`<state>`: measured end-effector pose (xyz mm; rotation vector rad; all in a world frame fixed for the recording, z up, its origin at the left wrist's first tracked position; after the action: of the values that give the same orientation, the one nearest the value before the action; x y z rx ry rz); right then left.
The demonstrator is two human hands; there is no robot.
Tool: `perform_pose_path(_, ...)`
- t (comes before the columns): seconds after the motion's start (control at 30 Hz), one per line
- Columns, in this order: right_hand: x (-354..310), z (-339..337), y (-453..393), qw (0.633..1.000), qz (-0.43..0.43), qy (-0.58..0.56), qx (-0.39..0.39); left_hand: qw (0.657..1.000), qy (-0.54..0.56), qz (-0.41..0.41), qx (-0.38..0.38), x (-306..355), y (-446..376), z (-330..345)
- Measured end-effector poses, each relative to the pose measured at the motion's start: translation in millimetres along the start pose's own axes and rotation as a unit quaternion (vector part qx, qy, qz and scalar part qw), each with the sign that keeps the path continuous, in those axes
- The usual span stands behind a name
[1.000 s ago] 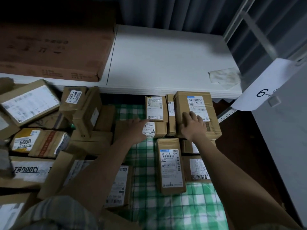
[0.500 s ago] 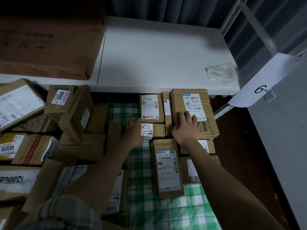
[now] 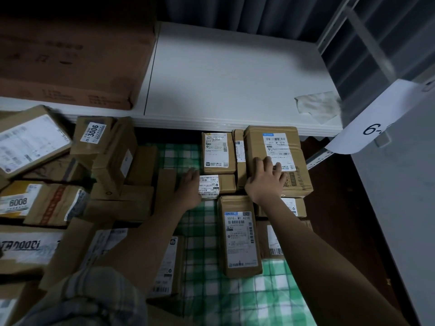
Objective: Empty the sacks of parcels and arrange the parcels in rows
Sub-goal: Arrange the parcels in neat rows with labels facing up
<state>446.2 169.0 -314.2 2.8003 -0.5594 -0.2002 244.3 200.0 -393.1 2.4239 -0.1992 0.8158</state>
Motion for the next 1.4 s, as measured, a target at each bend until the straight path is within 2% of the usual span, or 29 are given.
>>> perform_pose_path(0.17, -9.1, -9.2, 0.5, 1.000, 0.014, 0.009, -0.005, 1.000, 0.006, 0.011, 0.019, 0.5, 4.5, -11.9)
perform_pose_path(0.27, -36.6, -17.0, 6.9, 0.998, -0.054, 0.015, 0.036, 0.999, 0.036, 0.011, 0.027, -0.5, 17.3, -28.7)
perform_pose_path(0.37, -73.2, -21.1, 15.6, 0.987, -0.147, -0.013, 0.067, 0.995, 0.021, 0.050, 0.089, -0.2, 35.4, -59.0)
perform_pose_path(0.5, -132.7, -8.1, 28.3, 0.958, -0.280, -0.051, 0.031, 0.969, -0.084, 0.042, 0.229, -6.8, 71.4, -121.6)
perform_pose_path(0.63, -173.2, 29.0, 37.0, 0.934, -0.352, 0.026, -0.059, 0.944, -0.157, -0.010, 0.290, -17.5, 91.9, -161.9)
perform_pose_path(0.77, -194.3, 50.4, 46.3, 0.946, -0.301, 0.040, -0.117, 0.945, -0.170, -0.050, 0.275, -38.0, 99.1, -177.5)
perform_pose_path(0.93, -195.8, 87.7, 59.9, 0.965, -0.188, 0.037, -0.179, 0.955, -0.159, -0.038, 0.248, -41.8, 101.5, -175.0)
perform_pose_path(1.07, -197.6, 110.5, 73.5, 0.959, -0.128, -0.091, -0.237, 0.957, -0.156, -0.021, 0.245, -44.7, 104.6, -171.9)
perform_pose_path(1.3, -197.9, 110.3, 81.2, 0.949, -0.083, -0.209, -0.222, 0.963, -0.148, -0.015, 0.225, -46.8, 107.0, -166.8)
perform_pose_path(1.4, -192.5, 93.6, 79.3, 0.966, -0.072, -0.167, -0.183, 0.962, -0.152, -0.010, 0.226, -47.2, 107.8, -166.5)
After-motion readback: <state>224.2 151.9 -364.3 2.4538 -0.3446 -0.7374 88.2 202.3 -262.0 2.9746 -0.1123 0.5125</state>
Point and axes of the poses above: each hand's wrist, its own y-axis away from the middle knuckle, its own z-axis out of the palm, x = y × z, the point moved 7 cm from there along -y, towards the middle knuckle, and after that the axes turned 3 degrees about y, right-handed, at the moved point
